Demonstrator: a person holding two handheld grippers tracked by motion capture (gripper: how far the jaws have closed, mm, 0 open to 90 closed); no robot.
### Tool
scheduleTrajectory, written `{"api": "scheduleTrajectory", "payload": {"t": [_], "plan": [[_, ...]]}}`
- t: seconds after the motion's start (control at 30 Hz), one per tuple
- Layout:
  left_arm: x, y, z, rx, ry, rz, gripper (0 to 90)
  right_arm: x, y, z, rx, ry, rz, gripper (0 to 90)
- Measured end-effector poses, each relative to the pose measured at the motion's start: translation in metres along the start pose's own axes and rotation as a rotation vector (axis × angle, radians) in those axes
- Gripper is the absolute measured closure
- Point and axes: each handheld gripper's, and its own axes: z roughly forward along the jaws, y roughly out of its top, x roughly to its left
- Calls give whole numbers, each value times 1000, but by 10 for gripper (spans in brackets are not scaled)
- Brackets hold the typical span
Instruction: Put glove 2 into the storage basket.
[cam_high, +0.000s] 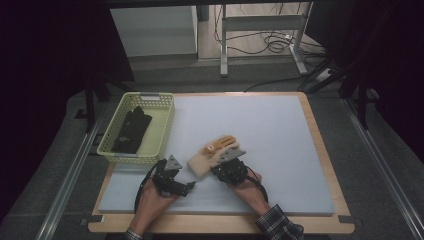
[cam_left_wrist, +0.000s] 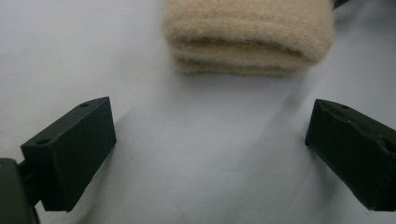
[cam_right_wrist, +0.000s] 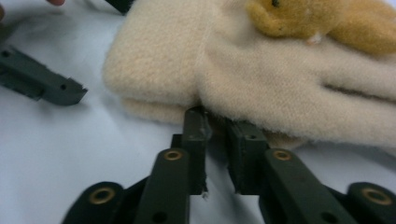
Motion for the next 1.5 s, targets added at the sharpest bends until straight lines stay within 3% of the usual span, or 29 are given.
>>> {"api": "scheduleTrajectory", "payload": {"t": [0.43,0.93,1.5], "plan": [[0,0,0,0,3,-1,19,-8,-2,-27,-27,-25,2,593],[0,0,0,-5,-1,-5,17,-36,-16,-62,-45,-107,50,350],[0,0,0,-3,-2,-4,17,-73,-55,-106,-38,-224,136,231]]}}
